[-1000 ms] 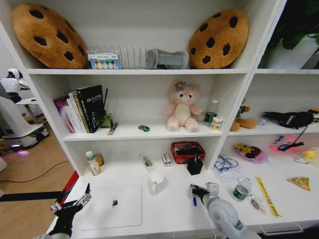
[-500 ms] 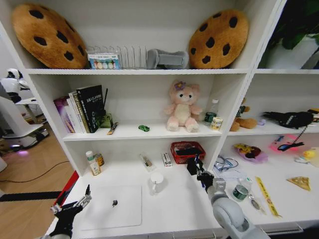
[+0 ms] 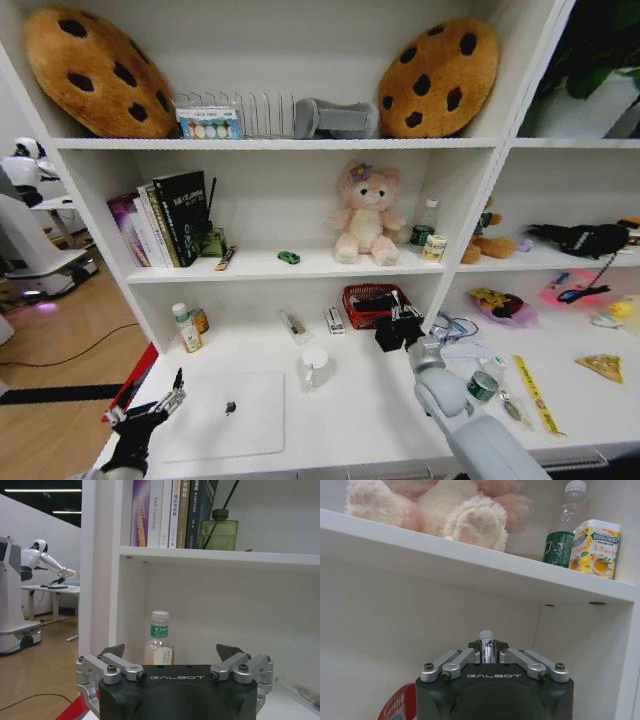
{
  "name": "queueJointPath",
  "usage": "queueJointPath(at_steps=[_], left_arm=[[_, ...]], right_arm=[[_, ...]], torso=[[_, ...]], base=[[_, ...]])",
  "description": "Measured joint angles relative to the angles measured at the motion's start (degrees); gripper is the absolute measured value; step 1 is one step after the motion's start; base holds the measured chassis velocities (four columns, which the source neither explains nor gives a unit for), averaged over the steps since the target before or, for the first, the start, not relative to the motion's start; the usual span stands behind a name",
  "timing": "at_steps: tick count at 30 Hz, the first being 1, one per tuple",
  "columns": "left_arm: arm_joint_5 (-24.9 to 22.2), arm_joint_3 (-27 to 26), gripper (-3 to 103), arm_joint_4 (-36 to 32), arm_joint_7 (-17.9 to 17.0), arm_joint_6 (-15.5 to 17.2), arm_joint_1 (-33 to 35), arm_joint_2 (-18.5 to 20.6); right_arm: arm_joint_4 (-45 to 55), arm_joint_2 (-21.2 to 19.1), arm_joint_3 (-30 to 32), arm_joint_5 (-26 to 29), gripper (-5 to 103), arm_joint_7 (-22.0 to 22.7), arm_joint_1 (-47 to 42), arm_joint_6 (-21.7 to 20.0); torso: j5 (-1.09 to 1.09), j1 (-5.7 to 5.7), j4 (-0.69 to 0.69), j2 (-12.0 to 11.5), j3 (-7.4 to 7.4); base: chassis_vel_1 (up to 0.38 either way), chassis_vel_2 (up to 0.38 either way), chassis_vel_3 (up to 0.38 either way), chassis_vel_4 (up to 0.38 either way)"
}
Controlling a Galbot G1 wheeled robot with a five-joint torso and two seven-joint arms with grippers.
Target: Organize the objects on the table.
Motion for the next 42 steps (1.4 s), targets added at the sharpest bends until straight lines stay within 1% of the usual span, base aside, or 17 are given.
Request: queueJointPath(at_steps=[1, 11, 13, 19, 28, 29, 30, 31, 32, 33, 34, 36, 37, 38, 40, 41, 42], left_arm=[[-0.05, 0.10, 100, -0.12, -0.07, 0.22, -0.21, 0.08], [-0.39, 0.00, 100, 0.28, -0.14, 0.29, -0.25, 0.17], [-0.48, -0.02, 100, 0.54, -0.14, 0.29, -0.26, 0.25], [-0.75, -0.33, 100, 0.75, -0.14, 0.29, -0.07, 0.52], [-1.13, -0.62, 100, 0.82, -0.15, 0.29, -0.08, 0.76], [-1.15, -0.62, 100, 0.92, -0.15, 0.29, -0.18, 0.76], [-1.15, -0.62, 100, 0.92, -0.15, 0.29, -0.18, 0.76], [-1.16, -0.58, 100, 1.08, -0.16, 0.27, -0.27, 0.75], [-1.16, -0.47, 100, 1.30, -0.16, 0.22, -0.33, 0.71], [-1.16, -0.47, 100, 1.30, -0.16, 0.22, -0.33, 0.71], [-1.16, -0.34, 100, 1.40, -0.16, 0.17, -0.39, 0.63], [-1.11, -0.17, 100, 1.55, -0.16, 0.12, -0.54, 0.43], [-1.10, -0.11, 100, 1.57, -0.16, 0.09, -0.61, 0.34], [-1.10, -0.11, 100, 1.57, -0.16, 0.09, -0.61, 0.34], [-1.10, -0.06, 100, 1.56, -0.15, 0.00, -0.64, 0.16], [-1.10, -0.06, 100, 1.56, -0.15, 0.00, -0.64, 0.16], [-1.12, -0.05, 100, 1.54, -0.11, -0.08, -0.64, 0.12]], right_arm=[[-1.73, 0.09, -0.80, 0.41, 12, 0.14, 1.86, -0.01], [-8.06, 0.72, -2.43, 0.12, 12, 0.27, 4.17, 1.03], [-10.29, 1.86, -3.29, -1.60, 12, 0.30, 4.99, 2.17], [-13.88, 4.47, -4.61, -2.74, 12, 0.77, 6.74, 2.98], [-12.57, 4.52, -4.04, -2.81, 14, 1.31, 5.12, 2.73], [-11.85, 4.32, -3.59, -2.76, 19, 1.41, 4.40, 2.60], [-11.85, 4.32, -3.59, -2.76, 19, 1.41, 4.40, 2.60], [-10.96, 4.04, -3.19, -2.64, 24, 1.49, 3.63, 2.31], [-9.68, 3.59, -2.75, -2.31, 35, 1.49, 2.58, 1.63], [-9.68, 3.59, -2.75, -2.31, 35, 1.49, 2.58, 1.63], [-8.77, 3.34, -2.44, -2.19, 40, 1.53, 1.95, 1.14], [-7.32, 2.82, -2.19, -1.96, 40, 2.04, 0.95, 0.71], [-6.27, 2.39, -2.07, -1.64, 51, 2.32, 0.40, 0.51], [-6.27, 2.39, -2.07, -1.64, 51, 2.32, 0.40, 0.51], [-2.13, 1.08, -1.53, 0.09, 62, 2.75, -1.72, -0.79], [-2.13, 1.08, -1.53, 0.09, 62, 2.75, -1.72, -0.79], [0.29, 0.51, -1.03, 0.77, 67, 2.87, -3.20, -1.58]], torso=[[0.00, 0.00, 0.01, 0.00, 0.00], [0.01, 0.00, -0.02, 0.00, -0.01], [0.00, 0.00, 0.00, 0.00, 0.00], [0.00, 0.00, 0.00, 0.00, 0.00], [0.00, 0.00, 0.00, 0.00, -0.01], [0.00, 0.00, -0.02, 0.00, -0.01], [0.00, 0.00, -0.02, 0.00, -0.01], [0.00, 0.00, -0.02, 0.00, -0.01], [0.00, -0.02, -0.02, 0.00, -0.01], [0.00, -0.02, -0.02, 0.00, -0.01], [0.00, -0.01, -0.02, 0.00, -0.01], [0.00, -0.02, 0.00, 0.00, -0.01], [0.01, -0.01, 0.01, 0.00, -0.01], [0.01, -0.01, 0.01, 0.00, -0.01], [0.00, -0.01, 0.01, 0.00, -0.01], [0.00, -0.01, 0.01, 0.00, -0.01], [-0.01, -0.01, 0.00, 0.00, -0.01]], base=[[0.000, 0.000, 0.000, 0.000], [0.000, 0.000, 0.000, 0.000], [0.000, 0.000, 0.000, 0.000], [0.000, 0.000, 0.000, 0.000], [0.000, 0.000, 0.000, 0.000], [0.000, 0.000, 0.000, 0.000], [0.000, 0.000, 0.000, 0.000], [0.000, 0.000, 0.000, 0.000], [0.000, 0.000, 0.000, 0.000], [0.000, 0.000, 0.000, 0.000], [0.000, 0.000, 0.000, 0.000], [0.000, 0.000, 0.000, 0.000], [0.000, 0.000, 0.000, 0.000], [0.000, 0.000, 0.000, 0.000], [0.000, 0.000, 0.000, 0.000], [0.000, 0.000, 0.000, 0.000], [0.000, 0.000, 0.000, 0.000]])
